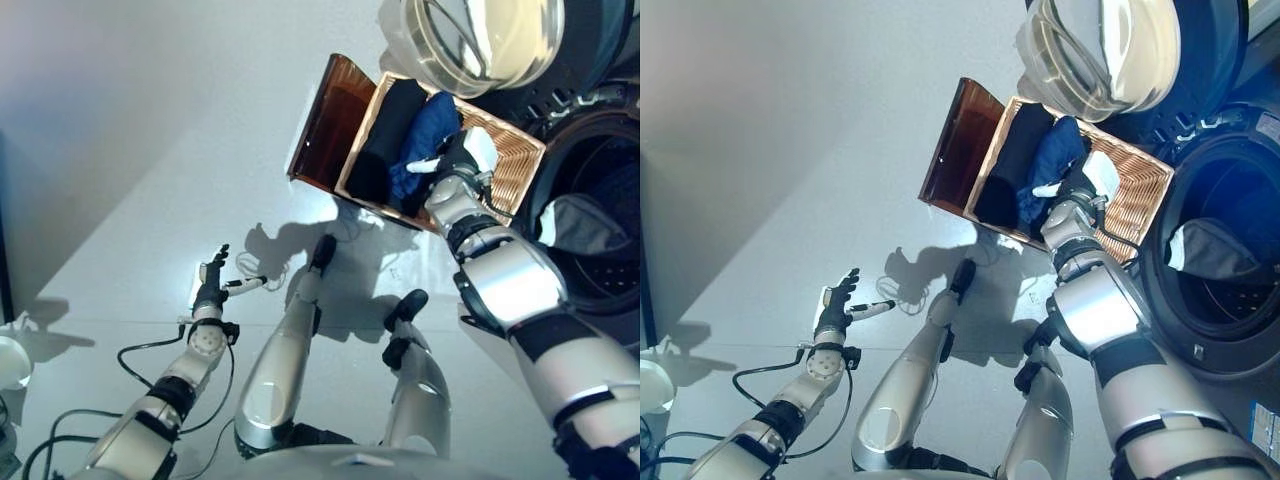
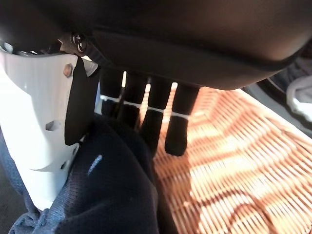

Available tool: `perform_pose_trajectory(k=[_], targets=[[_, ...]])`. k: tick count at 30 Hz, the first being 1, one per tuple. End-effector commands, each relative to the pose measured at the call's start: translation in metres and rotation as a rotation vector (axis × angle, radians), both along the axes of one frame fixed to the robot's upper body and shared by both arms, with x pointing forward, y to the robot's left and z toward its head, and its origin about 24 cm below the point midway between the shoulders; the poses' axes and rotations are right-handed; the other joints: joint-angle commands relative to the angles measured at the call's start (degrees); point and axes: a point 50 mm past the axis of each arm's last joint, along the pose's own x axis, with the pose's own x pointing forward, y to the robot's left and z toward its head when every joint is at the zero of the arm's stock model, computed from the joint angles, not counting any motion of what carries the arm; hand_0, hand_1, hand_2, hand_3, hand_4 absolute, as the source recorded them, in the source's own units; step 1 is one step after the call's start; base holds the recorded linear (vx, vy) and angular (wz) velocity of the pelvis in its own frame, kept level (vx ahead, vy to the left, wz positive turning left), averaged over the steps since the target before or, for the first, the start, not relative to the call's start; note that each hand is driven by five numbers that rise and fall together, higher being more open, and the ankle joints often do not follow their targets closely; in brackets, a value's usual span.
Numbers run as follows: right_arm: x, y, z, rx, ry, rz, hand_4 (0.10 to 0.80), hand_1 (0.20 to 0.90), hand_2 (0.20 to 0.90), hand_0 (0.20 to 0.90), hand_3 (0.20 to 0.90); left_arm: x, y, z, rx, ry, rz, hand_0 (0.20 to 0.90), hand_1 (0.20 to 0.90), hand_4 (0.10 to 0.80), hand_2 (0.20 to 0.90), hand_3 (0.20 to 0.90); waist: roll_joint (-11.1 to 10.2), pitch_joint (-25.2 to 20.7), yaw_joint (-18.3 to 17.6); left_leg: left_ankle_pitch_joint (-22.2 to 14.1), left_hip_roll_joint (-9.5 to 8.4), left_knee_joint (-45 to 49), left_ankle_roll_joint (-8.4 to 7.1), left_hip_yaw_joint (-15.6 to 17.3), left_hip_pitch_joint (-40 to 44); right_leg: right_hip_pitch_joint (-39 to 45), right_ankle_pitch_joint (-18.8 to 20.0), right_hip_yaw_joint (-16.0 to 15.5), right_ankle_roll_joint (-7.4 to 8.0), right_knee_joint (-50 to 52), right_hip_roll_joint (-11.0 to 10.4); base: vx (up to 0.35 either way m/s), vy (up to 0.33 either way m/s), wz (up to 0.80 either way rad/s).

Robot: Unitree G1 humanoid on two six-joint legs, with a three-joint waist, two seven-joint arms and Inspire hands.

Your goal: Pick up the clothes and place them into the washing machine

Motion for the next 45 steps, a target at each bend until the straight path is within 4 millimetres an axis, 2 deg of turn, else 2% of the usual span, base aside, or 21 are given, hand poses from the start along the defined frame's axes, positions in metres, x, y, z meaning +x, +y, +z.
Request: perform_pose_trajectory(k=[1, 9, 12, 13, 15, 16, 17, 19, 23, 24, 26, 29, 30, 31, 35, 39, 45], targets=[[-0.007, -0.033, 0.010, -0.065, -0.067, -0.073, 0.300, 0.200, 0.200, 0.200, 0.200, -0.005, 0.017, 0.007, 0.054, -0.049, 0.003, 0.900, 0.900, 0.800, 0.900, 0.900, -1.19, -0.19, -0.46, -8.52, -0.20, 8.04, 1.06, 4.45, -3.69, 2.50, 1.31, 2.16, 1.56, -4.99, -1.83, 0.000, 0.000, 0.00], [-0.011, -0.054, 0.017, 0.046, -0.150, -0.126, 0.300, 0.200, 0.200, 0.200, 0.200, -0.009, 0.024, -0.001, 0.066, 0.013, 0.036, 0.900, 0.900, 0.800, 0.900, 0.900, -2.97, -1.38, -4.12, -8.70, 0.69, 7.70, 1.14, 5.84, -1.30, 3.54, 2.13, 4.60, 1.51, -6.02, -0.96, -0.007, -0.001, -0.12], [-0.011, -0.055, 0.020, 0.186, -0.241, -0.134, 0.300, 0.200, 0.200, 0.200, 0.200, -0.011, 0.028, -0.004, 0.063, 0.034, 0.055, 0.900, 0.900, 0.800, 0.900, 0.900, -3.66, -1.84, -5.83, -8.77, 1.08, 7.53, 1.16, 6.45, -0.42, 3.70, 2.13, 5.36, 1.36, -6.04, -0.67, 0.006, -0.007, -0.08], [-0.010, -0.054, 0.021, 0.323, -0.292, -0.138, 0.300, 0.200, 0.200, 0.200, 0.200, -0.010, 0.027, -0.006, 0.059, 0.046, 0.056, 0.900, 0.900, 0.800, 0.900, 0.900, -3.59, -1.99, -6.06, -8.93, 1.14, 7.45, 1.17, 6.66, 0.05, 3.77, 2.04, 5.75, 1.31, -6.05, -0.57, 0.005, -0.015, -0.16], [-0.011, -0.059, 0.024, 0.436, -0.355, -0.161, 0.300, 0.200, 0.200, 0.200, 0.200, -0.012, 0.028, -0.007, 0.050, 0.053, 0.053, 0.900, 0.900, 0.800, 0.900, 0.900, -3.23, -2.44, -6.49, -8.97, 1.31, 7.33, 1.14, 6.91, 0.49, 3.98, 1.94, 5.83, 1.29, -6.07, -0.56, 0.010, -0.014, -0.20], [-0.017, -0.058, -0.001, 0.639, -0.392, -0.175, 0.300, 0.200, 0.200, 0.200, 0.200, -0.014, 0.027, -0.010, 0.026, 0.067, 0.058, 0.900, 0.900, 0.800, 0.900, 0.900, -2.80, -2.62, -7.16, -9.04, 1.46, 7.01, 1.20, 7.35, 1.37, 4.11, 1.79, 6.36, 1.27, -5.98, -0.48, 0.013, 0.005, -0.21], [-0.017, -0.058, -0.001, 0.639, -0.391, -0.175, 0.300, 0.200, 0.200, 0.200, 0.200, -0.015, 0.027, -0.010, 0.026, 0.067, 0.057, 0.900, 0.900, 0.800, 0.900, 0.900, -2.81, -2.65, -7.12, -9.04, 1.46, 6.97, 1.20, 7.38, 1.41, 4.12, 1.78, 6.39, 1.26, -5.97, -0.48, 0.005, 0.009, -0.15], [-0.020, -0.052, -0.017, 0.823, -0.462, -0.181, 0.300, 0.200, 0.200, 0.200, 0.200, -0.016, 0.026, -0.012, 0.019, 0.079, 0.054, 0.900, 0.900, 0.800, 0.900, 0.900, -2.40, -2.78, -8.13, -9.07, 1.68, 6.90, 1.25, 8.13, 2.02, 4.06, 1.59, 7.15, 1.17, -5.89, -0.26, -0.008, 0.019, -0.16], [-0.028, -0.047, -0.036, 1.101, -0.606, -0.203, 0.300, 0.200, 0.200, 0.200, 0.200, -0.023, 0.020, -0.021, -0.020, 0.117, 0.048, 0.900, 0.900, 0.800, 0.900, 0.900, -0.41, -3.11, -9.71, -9.11, 1.88, 6.58, 1.35, 9.27, 2.81, 3.67, 1.40, 8.44, 0.98, -5.85, -0.02, -0.013, 0.023, -0.18], [-0.029, -0.043, -0.038, 1.232, -0.687, -0.216, 0.300, 0.200, 0.200, 0.200, 0.200, -0.025, 0.017, -0.024, -0.033, 0.127, 0.045, 0.900, 0.900, 0.800, 0.900, 0.900, 0.29, -3.24, -10.24, -9.15, 1.92, 6.37, 1.37, 9.56, 3.06, 3.55, 1.38, 8.71, 1.01, -5.92, 0.03, -0.008, 0.022, -0.23], [-0.033, -0.043, -0.050, 1.311, -0.715, -0.268, 0.300, 0.200, 0.200, 0.200, 0.200, -0.030, 0.014, -0.029, -0.052, 0.153, 0.041, 0.900, 0.900, 0.800, 0.900, 0.900, 1.59, -3.79, -10.53, -9.08, 1.86, 5.95, 1.37, 10.06, 3.62, 3.43, 1.24, 9.37, 0.99, -6.05, 0.16, 0.000, 0.040, -0.37], [-0.032, -0.033, -0.052, 1.436, -0.784, -0.267, 0.300, 0.200, 0.200, 0.200, 0.200, -0.035, 0.007, -0.035, -0.081, 0.172, 0.033, 0.900, 0.900, 0.800, 0.900, 0.900, 3.30, -4.19, -11.00, -8.92, 1.96, 5.52, 1.49, 10.84, 4.20, 3.01, 1.27, 10.42, 0.95, -6.20, 0.41, -0.005, 0.029, -0.27], [-0.032, -0.029, -0.053, 1.521, -0.835, -0.264, 0.300, 0.200, 0.200, 0.200, 0.200, -0.037, 0.002, -0.037, -0.101, 0.180, 0.023, 0.900, 0.900, 0.800, 0.900, 0.900, 4.55, -4.43, -11.37, -8.80, 1.98, 5.16, 1.49, 11.20, 4.46, 2.66, 1.17, 10.76, 0.93, -6.20, 0.38, 0.000, 0.026, -0.23], [-0.032, -0.029, -0.053, 1.522, -0.836, -0.264, 0.300, 0.200, 0.200, 0.200, 0.200, -0.037, 0.001, -0.038, -0.101, 0.181, 0.023, 0.900, 0.900, 0.800, 0.900, 0.900, 4.55, -4.46, -11.33, -8.78, 1.99, 5.13, 1.48, 11.22, 4.47, 2.64, 1.17, 10.78, 0.93, -6.19, 0.39, 0.004, 0.031, -0.22], [-0.032, -0.022, -0.050, 1.697, -0.990, -0.271, 0.300, 0.200, 0.200, 0.200, 0.200, -0.044, -0.008, -0.043, -0.139, 0.200, 0.000, 0.900, 0.900, 0.800, 0.900, 0.900, 6.97, -5.02, -11.73, -8.57, 1.94, 4.28, 1.41, 11.81, 4.86, 1.70, 0.71, 11.57, 0.88, -5.81, 0.44, 0.033, 0.011, -0.16], [-0.033, -0.023, -0.049, 1.747, -1.045, -0.303, 0.300, 0.200, 0.200, 0.200, 0.200, -0.047, -0.014, -0.045, -0.164, 0.208, -0.020, 0.900, 0.900, 0.800, 0.900, 0.900, 8.30, -5.48, -11.85, -8.34, 1.94, 3.68, 1.23, 12.16, 5.08, 1.22, 0.17, 12.10, 0.77, -5.42, 0.53, 0.036, 0.004, -0.06], [-0.031, -0.040, -0.028, 1.711, -1.132, -0.293, 0.300, 0.200, 0.200, 0.200, 0.200, -0.055, -0.018, -0.050, -0.180, 0.227, -0.030, 0.900, 0.900, 0.800, 0.900, 0.900, 9.99, -5.93, -12.08, -7.98, 2.23, 2.74, 1.05, 12.50, 5.41, -0.20, -1.04, 12.83, 0.35, -3.47, 0.99, 0.050, -0.016, -0.04]])
